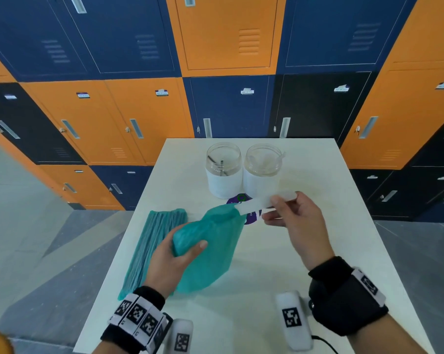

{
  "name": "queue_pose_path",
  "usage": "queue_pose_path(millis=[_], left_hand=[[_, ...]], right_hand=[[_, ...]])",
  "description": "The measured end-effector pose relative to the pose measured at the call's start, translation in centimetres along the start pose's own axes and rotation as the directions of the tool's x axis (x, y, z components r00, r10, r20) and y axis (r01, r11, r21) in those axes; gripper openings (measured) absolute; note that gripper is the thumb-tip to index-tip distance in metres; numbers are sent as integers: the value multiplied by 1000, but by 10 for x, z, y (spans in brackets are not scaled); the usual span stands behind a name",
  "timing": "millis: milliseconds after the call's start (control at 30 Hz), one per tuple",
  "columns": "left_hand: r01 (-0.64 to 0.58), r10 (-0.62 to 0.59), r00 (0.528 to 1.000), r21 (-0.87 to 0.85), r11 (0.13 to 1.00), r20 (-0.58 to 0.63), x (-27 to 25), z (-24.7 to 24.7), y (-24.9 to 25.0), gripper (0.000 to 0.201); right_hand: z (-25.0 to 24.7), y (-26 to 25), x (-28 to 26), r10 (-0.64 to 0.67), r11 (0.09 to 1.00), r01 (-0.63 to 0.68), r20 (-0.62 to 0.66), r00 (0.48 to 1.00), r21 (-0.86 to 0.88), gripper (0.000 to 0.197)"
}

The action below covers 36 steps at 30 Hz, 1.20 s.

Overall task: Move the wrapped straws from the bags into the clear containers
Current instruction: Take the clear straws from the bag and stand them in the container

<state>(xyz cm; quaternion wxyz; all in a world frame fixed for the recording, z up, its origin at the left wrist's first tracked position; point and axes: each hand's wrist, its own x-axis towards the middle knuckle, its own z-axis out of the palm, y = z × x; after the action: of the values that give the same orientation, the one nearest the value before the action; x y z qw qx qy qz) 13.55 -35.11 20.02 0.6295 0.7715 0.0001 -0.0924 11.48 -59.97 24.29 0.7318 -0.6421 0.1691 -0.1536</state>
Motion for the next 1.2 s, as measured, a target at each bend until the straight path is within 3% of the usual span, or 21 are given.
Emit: queue_pose_path(millis=[100, 200, 333, 433, 533, 600, 700, 833, 967, 1033, 1200], left_hand=[[8, -8, 1000, 1, 1000, 8, 2, -2, 2, 51], [7, -7, 1000, -5, 1000, 9, 4, 1, 5, 52], [11, -14, 998, -45, 999, -64, 6, 6, 8, 43], [13, -18, 995, -49, 999, -99, 11, 9, 12, 36], [20, -24, 994, -33, 999, -111, 15, 14, 13, 41], [33, -36, 992, -32, 999, -123, 17, 19, 13, 40], [23, -28, 992, -42, 999, -123, 16, 27, 16, 37], [-4, -2, 993, -52, 999, -117, 10, 32, 23, 33], [34, -46, 997, -180, 983, -63, 8, 35, 29, 38], [60, -63, 998, -233, 971, -8, 8, 37, 29, 46], [30, -27, 999, -131, 991, 25, 9, 34, 21, 47]], right_hand=[[-10, -7, 8, -14, 1000, 14, -18, 1000, 0, 17], [-17, -12, 12, -66, 997, 70, -128, 990, 25, 18], [-23, -11, 13, -120, 991, 129, -218, 969, 29, 12], [-12, 9, 7, -121, 992, 116, -124, 985, -51, 4], [9, 37, -10, -99, 977, 105, 38, 994, -188, 13], [23, 52, -26, -39, 953, 89, 172, 984, -290, 9], [40, 71, -40, -5, 945, 104, 305, 952, -310, 2], [46, 80, -43, 49, 933, 72, 321, 946, -354, 23], [48, 76, -46, 117, 928, 36, 383, 916, -370, 75], [51, 74, -46, 149, 934, -5, 376, 915, -358, 84], [47, 66, -31, 115, 952, -47, 211, 971, -301, 46]])
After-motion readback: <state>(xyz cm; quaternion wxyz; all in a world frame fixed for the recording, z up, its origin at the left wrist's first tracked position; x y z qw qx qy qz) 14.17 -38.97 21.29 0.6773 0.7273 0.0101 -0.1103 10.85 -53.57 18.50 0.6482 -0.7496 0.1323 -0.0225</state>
